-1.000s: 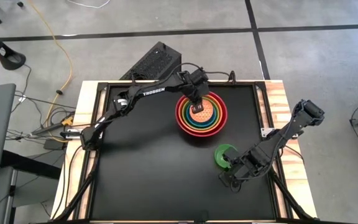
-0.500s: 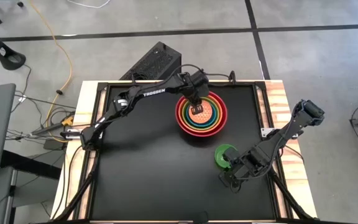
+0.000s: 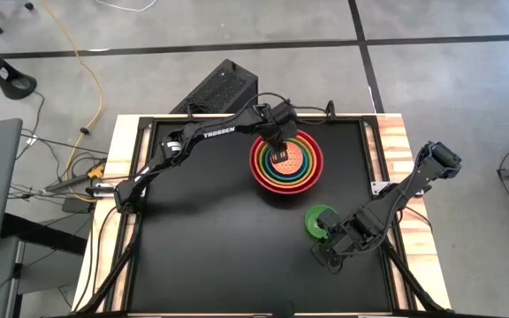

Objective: Nest bowls inside each other
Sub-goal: Stack the light orange bowl on top of the blue bowl, then stack the green bowl on top of the light orange bowl

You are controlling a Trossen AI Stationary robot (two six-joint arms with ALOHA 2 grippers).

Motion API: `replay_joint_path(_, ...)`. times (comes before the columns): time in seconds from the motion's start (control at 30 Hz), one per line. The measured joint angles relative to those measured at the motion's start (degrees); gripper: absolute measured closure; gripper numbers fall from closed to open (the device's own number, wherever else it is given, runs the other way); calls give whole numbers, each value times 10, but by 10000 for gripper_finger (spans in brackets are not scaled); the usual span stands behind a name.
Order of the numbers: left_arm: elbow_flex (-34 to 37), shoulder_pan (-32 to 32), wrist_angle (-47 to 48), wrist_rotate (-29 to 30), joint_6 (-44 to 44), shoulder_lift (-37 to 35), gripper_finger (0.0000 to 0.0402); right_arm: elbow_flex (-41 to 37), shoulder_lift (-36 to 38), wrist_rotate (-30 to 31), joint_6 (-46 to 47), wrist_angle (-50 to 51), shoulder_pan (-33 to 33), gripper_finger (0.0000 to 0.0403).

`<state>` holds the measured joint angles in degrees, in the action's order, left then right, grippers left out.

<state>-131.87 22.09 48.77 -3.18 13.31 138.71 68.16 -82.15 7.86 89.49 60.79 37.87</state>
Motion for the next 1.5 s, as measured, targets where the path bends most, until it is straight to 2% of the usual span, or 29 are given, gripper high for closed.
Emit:
replay_joint_path(0.1,0,0,12,-1,-4,-3,254,0,0,0,-8,0,0,186)
replay_joint_path(0.27,-31,0,70,-41,17,-5,251,0,0,0,-15,3,-3,186)
replay_joint_path(0.43,-30,2,93,-60,24,-17,251,0,0,1,-29,6,-14,186)
replay_joint_path(0.57,-31,12,82,-81,21,-54,251,0,0,2,-43,9,-26,186)
replay_joint_path(0.7,-31,26,91,-58,20,-84,251,0,0,2,-60,7,-37,186)
replay_joint_path(0.83,-30,43,125,-57,11,-112,251,0,0,2,-74,7,-47,186)
replay_joint_path(1.03,-26,75,211,-100,20,-162,251,0,0,2,-86,7,-64,186)
replay_joint_path(1.13,6,90,209,-140,19,-192,251,0,0,22,-100,2,-75,186)
replay_joint_path(1.23,65,93,183,-132,10,-232,251,0,0,41,-106,-2,-90,186)
replay_joint_path(1.37,190,89,127,-95,-4,-309,251,0,0,58,-141,-27,-115,186)
replay_joint_path(1.5,339,86,43,-69,-38,-433,251,0,1,59,-226,-91,-154,186)
